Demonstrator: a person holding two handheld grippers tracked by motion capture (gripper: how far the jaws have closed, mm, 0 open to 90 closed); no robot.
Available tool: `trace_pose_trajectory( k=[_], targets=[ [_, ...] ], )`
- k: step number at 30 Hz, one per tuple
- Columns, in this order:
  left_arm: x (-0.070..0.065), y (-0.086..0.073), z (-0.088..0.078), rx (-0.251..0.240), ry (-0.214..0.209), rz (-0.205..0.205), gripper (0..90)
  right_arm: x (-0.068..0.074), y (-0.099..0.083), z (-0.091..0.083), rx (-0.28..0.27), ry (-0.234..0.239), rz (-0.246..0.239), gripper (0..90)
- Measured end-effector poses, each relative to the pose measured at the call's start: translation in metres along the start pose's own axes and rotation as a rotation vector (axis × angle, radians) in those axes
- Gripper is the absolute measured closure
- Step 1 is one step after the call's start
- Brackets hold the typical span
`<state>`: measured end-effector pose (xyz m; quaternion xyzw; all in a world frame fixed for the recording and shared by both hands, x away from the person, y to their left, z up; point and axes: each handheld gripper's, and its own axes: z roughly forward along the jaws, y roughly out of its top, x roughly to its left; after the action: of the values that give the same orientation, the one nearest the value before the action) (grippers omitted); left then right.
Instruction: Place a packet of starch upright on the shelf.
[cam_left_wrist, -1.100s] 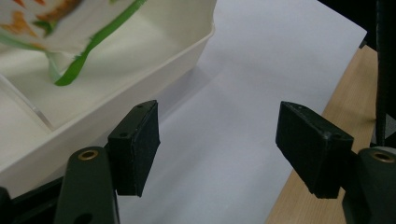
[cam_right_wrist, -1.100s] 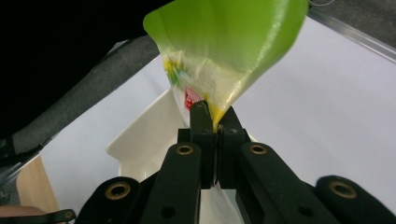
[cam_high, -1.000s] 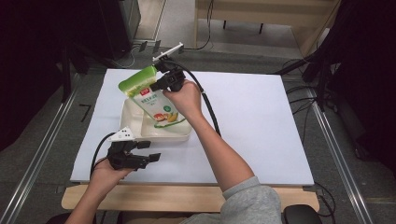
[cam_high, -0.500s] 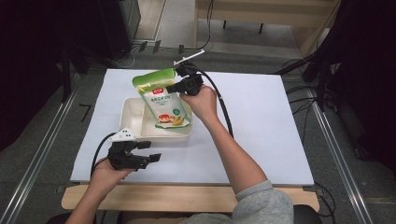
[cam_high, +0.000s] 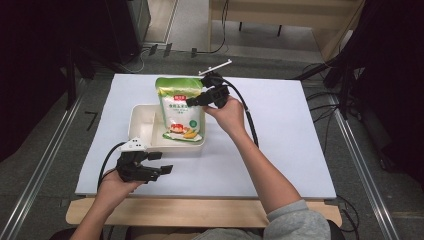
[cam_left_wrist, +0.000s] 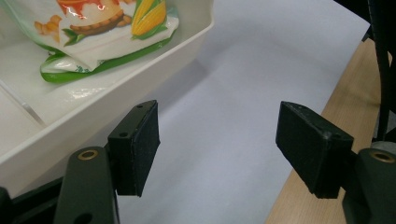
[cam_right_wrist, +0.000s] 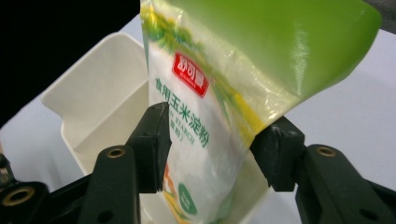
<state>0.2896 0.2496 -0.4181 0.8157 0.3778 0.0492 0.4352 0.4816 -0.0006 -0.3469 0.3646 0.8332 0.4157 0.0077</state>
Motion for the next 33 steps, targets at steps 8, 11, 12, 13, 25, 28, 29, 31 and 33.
trace_pose_trajectory(
  k=[8,11,12,13,25,28,29,31,33],
  targets=[
    [0.000,0.000,0.000,0.007,0.002,0.001,31.0,-0.008,-0.016,-0.019,-0.022,-0.008,-0.002,47.5],
    [-0.001,0.000,0.000,0.006,0.001,0.002,31.0,-0.011,-0.022,-0.032,-0.046,-0.009,-0.008,46.3],
    [-0.001,0.000,0.000,0.005,0.001,0.002,31.0,-0.012,-0.024,-0.036,-0.048,-0.009,-0.011,46.2],
    [0.000,0.000,0.000,0.006,0.001,0.001,31.0,-0.012,-0.025,-0.040,-0.054,-0.012,-0.017,45.8],
    [-0.001,0.000,0.000,0.006,0.008,0.004,31.0,-0.009,-0.059,-0.074,-0.064,-0.017,-0.071,42.6],
    [-0.001,0.000,0.000,0.004,0.004,0.003,31.0,-0.007,-0.069,-0.080,-0.071,-0.016,-0.080,41.7],
    [-0.001,0.000,0.000,0.003,0.004,0.003,31.0,-0.006,-0.074,-0.082,-0.071,-0.014,-0.081,41.6],
    [-0.001,0.000,0.000,-0.002,0.004,0.002,31.0,-0.006,-0.082,-0.084,-0.067,-0.009,-0.075,41.5],
    [-0.001,0.000,0.000,-0.002,0.006,0.005,31.1,-0.005,-0.092,-0.086,-0.057,-0.015,-0.096,41.4]
  ],
)
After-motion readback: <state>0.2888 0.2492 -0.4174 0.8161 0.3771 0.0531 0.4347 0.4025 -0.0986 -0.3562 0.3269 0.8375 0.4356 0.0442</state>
